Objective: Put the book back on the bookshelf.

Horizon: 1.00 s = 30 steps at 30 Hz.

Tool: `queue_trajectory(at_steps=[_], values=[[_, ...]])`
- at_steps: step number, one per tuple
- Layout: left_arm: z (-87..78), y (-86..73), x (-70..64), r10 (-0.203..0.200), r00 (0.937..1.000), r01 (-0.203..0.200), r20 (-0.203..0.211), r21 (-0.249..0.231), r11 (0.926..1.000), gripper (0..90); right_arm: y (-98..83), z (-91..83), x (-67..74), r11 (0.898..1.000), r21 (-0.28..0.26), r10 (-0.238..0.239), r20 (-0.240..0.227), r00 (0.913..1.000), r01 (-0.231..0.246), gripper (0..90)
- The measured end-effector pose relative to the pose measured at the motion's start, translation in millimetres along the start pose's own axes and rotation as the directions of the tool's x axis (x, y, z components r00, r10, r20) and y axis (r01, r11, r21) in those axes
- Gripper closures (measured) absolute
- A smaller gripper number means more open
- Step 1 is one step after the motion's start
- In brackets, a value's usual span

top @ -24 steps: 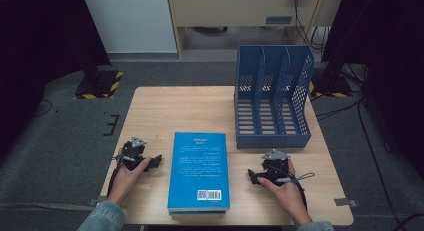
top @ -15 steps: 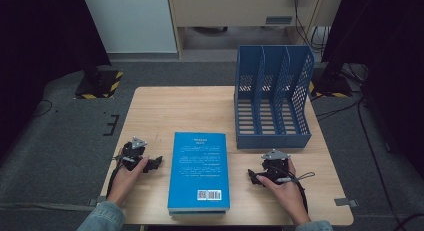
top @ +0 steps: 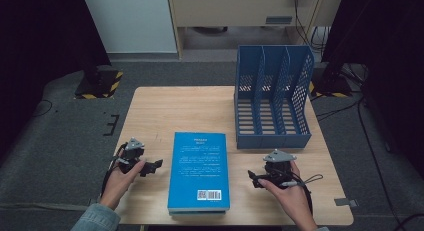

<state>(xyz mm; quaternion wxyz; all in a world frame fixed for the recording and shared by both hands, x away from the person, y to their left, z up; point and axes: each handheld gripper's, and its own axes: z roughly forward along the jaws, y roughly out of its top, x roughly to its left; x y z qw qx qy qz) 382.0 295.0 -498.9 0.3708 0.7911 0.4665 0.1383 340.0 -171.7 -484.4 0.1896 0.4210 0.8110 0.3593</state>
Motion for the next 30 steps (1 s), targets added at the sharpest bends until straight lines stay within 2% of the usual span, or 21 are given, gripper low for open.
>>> queue_trajectory(at_steps=[1,2,3,6,8,10,12,14,15,16,17,18,20,23,24,27,30], values=[[-5.9,1.6,-3.0,0.001,0.9997,-0.001,0.026,-0.01,0.9999,4.1,4.5,-3.6,4.8,1.0,-0.001,-0.021,-0.012,0.9997,0.021,7.1],[-5.9,1.6,-3.0,0.001,0.9997,-0.001,0.026,-0.01,0.9999,3.4,4.5,-3.6,4.8,1.0,-0.001,-0.021,-0.012,0.9997,0.021,7.1],[-13.8,3.8,-7.8,0.023,0.9989,-0.022,0.042,-0.022,0.9995,3.6,16.2,-12.0,16.2,0.999,-0.022,-0.044,-0.04,0.9982,0.043,9.0],[-25.6,8.4,-15.6,0.037,0.9968,-0.035,0.071,-0.036,0.9987,3.5,32.4,-19.7,26.0,0.998,-0.035,-0.059,-0.087,0.9944,0.056,9.7],[-32.3,11.9,-19.8,0.062,0.9958,-0.058,0.068,-0.048,0.9972,3.4,43.4,-22.8,32.5,0.996,-0.041,-0.081,-0.116,0.9899,0.076,9.8],[-40.2,14.5,-22.5,0.066,0.9956,-0.062,0.066,-0.067,0.9958,3.6,53.3,-24.9,39.7,0.994,-0.047,-0.106,-0.143,0.9841,0.1,9.6],[-45.7,15.5,-26.1,0.071,0.995,-0.065,0.069,-0.089,0.9939,3.8,58.9,-24.5,46.1,0.991,-0.05,-0.127,-0.159,0.9791,0.121,9.1],[-48.8,16.1,-31.8,0.088,0.9929,-0.08,0.08,-0.094,0.9924,3.9,62.8,-20.7,54.3,0.99,-0.042,-0.144,-0.194,0.9705,0.138,7.8],[-48.8,16.1,-31.8,0.088,0.9929,-0.08,0.08,-0.094,0.9924,3.9,62.8,-20.7,54.3,0.99,-0.042,-0.144,-0.194,0.9705,0.138,7.8],[-50.3,17.0,-41.1,0.097,0.9894,-0.087,0.108,-0.099,0.9913,3.5,64.6,-16.6,60.4,0.985,-0.03,-0.17,-0.228,0.9586,0.167,6.2],[-50.3,17.0,-41.1,0.097,0.9894,-0.087,0.108,-0.099,0.9913,3.6,64.6,-16.6,60.4,0.985,-0.03,-0.17,-0.228,0.9586,0.167,6.2],[-48.8,19.4,-52.7,0.124,0.9829,-0.111,0.136,-0.094,0.9893,3.4,65.5,-10.9,66.6,0.984,-0.027,-0.178,-0.257,0.9498,0.177,5.2],[-46.8,22.7,-62.0,0.129,0.9799,-0.114,0.152,-0.101,0.9883,3.9,66.5,-5.8,71.5,0.982,-0.017,-0.183,-0.282,0.9417,0.186,5.4],[-42.1,28.4,-77.4,0.167,0.9687,-0.147,0.184,-0.115,0.9824,4.2,68.8,2.2,76.6,0.983,-0.002,-0.177,-0.306,0.9354,0.185,5.7],[-39.5,29.5,-81.5,0.176,0.9674,-0.157,0.183,-0.111,0.9813,4.2,69.6,4.6,77.2,0.983,0.004,-0.175,-0.314,0.9331,0.186,5.6],[-29.9,30.2,-89.8,0.187,0.9644,-0.172,0.187,-0.091,0.9808,5.2,70.1,11.4,77.6,0.983,0.025,-0.165,-0.32,0.933,0.182,4.7],[-23.4,29.9,-93.8,0.186,0.9624,-0.173,0.198,-0.08,0.9817,4.7,70.2,16.7,74.9,0.987,0.034,-0.134,-0.348,0.9277,0.155,3.7]])
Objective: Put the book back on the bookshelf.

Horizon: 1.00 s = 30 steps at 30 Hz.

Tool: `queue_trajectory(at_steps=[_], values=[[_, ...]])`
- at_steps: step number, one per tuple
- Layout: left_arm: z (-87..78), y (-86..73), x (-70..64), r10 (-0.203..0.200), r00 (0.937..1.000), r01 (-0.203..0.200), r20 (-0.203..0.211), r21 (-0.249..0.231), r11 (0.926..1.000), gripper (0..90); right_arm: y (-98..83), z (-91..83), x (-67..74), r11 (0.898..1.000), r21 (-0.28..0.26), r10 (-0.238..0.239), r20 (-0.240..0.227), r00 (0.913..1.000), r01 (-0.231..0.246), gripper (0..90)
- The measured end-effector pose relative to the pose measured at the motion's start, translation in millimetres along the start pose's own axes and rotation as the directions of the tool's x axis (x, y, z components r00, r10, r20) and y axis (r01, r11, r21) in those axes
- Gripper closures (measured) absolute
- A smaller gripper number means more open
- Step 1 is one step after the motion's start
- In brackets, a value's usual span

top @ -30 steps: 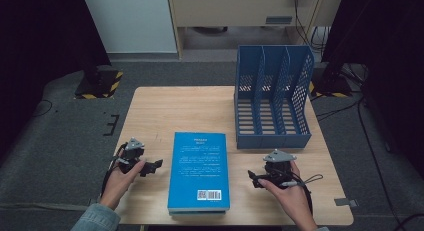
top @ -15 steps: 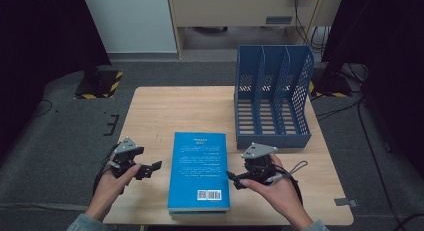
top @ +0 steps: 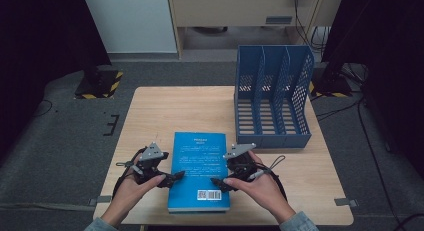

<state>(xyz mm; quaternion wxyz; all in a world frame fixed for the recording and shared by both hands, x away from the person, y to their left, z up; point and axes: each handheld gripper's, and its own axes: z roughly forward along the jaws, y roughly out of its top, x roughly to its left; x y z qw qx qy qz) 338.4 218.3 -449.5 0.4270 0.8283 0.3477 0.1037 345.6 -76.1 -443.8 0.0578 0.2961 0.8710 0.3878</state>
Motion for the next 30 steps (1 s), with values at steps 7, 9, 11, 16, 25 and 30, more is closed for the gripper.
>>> queue_trajectory(at_steps=[7,9,11,16,25,30], values=[[9.5,2.6,0.9,-0.019,0.9991,0.018,0.037,0.009,0.9998,1.9,-0.2,7.7,-6.6,0.998,0.001,0.063,-0.032,0.9975,-0.063,0.2],[10.2,2.3,2.5,-0.025,0.9986,0.025,0.047,0.011,0.9996,1.3,-0.6,7.9,-7.7,0.998,0.001,0.07,-0.036,0.9969,-0.07,0.2],[10.8,2.1,3.1,-0.023,0.9985,0.022,0.05,0.011,0.9997,0.8,-1.8,10.1,-10.8,0.994,0.005,0.109,-0.058,0.9924,-0.108,0.2],[12.4,2.5,5.8,-0.028,0.9972,0.027,0.069,0.016,0.9995,0.4,-7.5,15.2,-19.5,0.982,-0.002,0.185,-0.119,0.9755,-0.186,0.0],[16.0,6.1,8.3,-0.02,0.9968,0.018,0.078,0.025,0.9995,0.0,-12.0,18.3,-25.4,0.97,-0.01,0.24,-0.156,0.9583,-0.244,0.0],[17.0,7.1,9.4,-0.018,0.9965,0.016,0.081,0.027,0.9995,0.0,-14.1,20.5,-29.9,0.964,-0.011,0.259,-0.179,0.9492,-0.265,0.0]])
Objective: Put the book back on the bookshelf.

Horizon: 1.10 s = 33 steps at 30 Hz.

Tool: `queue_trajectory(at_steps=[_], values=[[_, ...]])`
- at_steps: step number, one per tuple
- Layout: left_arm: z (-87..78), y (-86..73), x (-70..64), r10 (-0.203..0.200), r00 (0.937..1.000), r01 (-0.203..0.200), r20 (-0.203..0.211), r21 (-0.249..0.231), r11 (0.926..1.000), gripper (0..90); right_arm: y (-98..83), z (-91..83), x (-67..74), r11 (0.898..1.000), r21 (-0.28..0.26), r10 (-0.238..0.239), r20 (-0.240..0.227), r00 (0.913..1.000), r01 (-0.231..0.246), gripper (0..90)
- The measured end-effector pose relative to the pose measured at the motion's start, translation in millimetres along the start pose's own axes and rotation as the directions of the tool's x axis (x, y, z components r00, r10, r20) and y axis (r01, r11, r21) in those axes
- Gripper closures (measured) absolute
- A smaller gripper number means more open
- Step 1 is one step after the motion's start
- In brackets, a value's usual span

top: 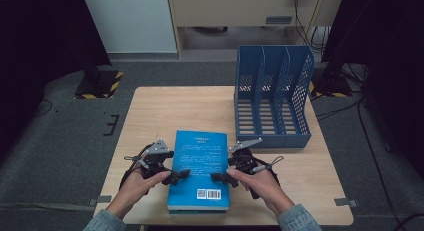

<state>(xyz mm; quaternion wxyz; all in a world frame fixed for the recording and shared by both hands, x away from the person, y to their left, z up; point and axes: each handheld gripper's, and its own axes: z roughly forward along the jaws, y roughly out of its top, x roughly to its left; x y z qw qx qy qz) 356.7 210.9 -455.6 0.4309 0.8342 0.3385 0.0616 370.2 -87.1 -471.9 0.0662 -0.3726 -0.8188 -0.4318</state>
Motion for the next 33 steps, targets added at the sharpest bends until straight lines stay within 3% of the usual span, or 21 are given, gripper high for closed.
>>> queue_trajectory(at_steps=[7,11,15,21,26,29,33], values=[[1.6,3.6,3.3,0.003,0.9999,-0.003,0.011,0.017,0.9998,0.0,0.2,1.1,-3.3,1.0,0.001,0.028,-0.016,0.9995,-0.028,0.0],[4.2,5.7,6.3,-0.001,0.9998,0.001,0.018,0.02,0.9998,0.0,-0.8,7.5,-9.5,0.997,0.002,0.074,-0.082,0.9939,-0.074,0.1],[4.9,4.5,9.6,-0.005,0.9995,0.005,0.032,0.009,1.0,0.0,1.0,8.5,-8.8,0.997,0.01,0.083,-0.077,0.9936,-0.082,0.0],[7.4,2.4,17.9,-0.046,0.996,0.046,0.076,0.003,0.9989,0.0,-1.9,8.6,-9.8,0.996,-0.012,0.083,-0.086,0.9929,-0.084,0.0],[7.1,1.6,17.4,-0.036,0.9968,0.037,0.071,-0.005,0.9993,0.0,-2.3,8.8,-9.7,0.996,-0.016,0.087,-0.085,0.9926,-0.089,0.1],[6.0,3.2,14.8,-0.028,0.9984,0.028,0.049,-0.001,0.9996,0.1,1.8,7.7,-8.7,0.996,0.013,0.088,-0.075,0.9933,-0.087,1.7],[1.8,6.2,12.9,-0.015,0.9997,0.015,0.019,0.005,0.9999,6.1,5.4,0.5,-8.4,0.996,-0.002,0.092,-0.062,0.9939,-0.092,10.1]])
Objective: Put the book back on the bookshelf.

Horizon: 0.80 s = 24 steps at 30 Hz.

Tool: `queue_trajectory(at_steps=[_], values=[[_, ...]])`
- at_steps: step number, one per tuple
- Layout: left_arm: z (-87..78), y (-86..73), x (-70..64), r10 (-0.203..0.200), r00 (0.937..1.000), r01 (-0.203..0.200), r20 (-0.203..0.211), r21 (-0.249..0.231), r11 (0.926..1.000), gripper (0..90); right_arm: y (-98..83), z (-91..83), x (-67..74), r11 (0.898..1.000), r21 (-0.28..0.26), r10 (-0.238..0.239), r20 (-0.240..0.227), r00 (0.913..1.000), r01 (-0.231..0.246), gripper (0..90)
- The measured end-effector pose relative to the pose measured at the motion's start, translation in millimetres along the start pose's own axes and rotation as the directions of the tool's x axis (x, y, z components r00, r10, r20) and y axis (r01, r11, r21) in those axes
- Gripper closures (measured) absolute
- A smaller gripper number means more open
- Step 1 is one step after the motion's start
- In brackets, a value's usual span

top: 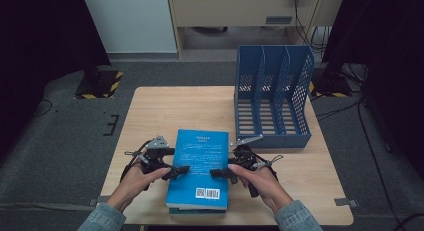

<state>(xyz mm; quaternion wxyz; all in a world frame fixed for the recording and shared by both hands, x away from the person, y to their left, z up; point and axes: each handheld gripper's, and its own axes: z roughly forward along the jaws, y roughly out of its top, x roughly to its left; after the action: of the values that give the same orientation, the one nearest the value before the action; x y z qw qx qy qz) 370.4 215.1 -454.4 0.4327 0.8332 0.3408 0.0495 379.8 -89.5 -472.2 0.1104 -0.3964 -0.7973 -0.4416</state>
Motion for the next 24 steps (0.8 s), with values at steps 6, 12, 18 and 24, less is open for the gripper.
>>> queue_trajectory(at_steps=[6,12,18,24], values=[[-7.4,4.4,1.7,-0.008,0.9996,0.009,-0.028,0.015,0.9998,19.2,5.5,-5.3,9.0,1.0,0.004,-0.029,0.037,0.9989,0.029,12.7],[-15.3,4.9,7.0,-0.014,0.9992,0.015,-0.037,0.009,0.9999,30.8,14.2,-10.4,16.5,0.998,0.007,-0.061,0.044,0.9971,0.061,18.4],[-20.2,6.6,11.2,-0.02,0.9991,0.021,-0.037,0.016,0.9997,37.0,29.4,-8.9,32.6,0.996,-0.006,-0.094,0.022,0.9954,0.094,23.6],[-23.6,8.7,14.2,-0.02,0.999,0.021,-0.041,0.033,0.9992,42.5,42.5,5.9,47.1,0.99,0.016,-0.139,0.038,0.9895,0.139,28.9]])
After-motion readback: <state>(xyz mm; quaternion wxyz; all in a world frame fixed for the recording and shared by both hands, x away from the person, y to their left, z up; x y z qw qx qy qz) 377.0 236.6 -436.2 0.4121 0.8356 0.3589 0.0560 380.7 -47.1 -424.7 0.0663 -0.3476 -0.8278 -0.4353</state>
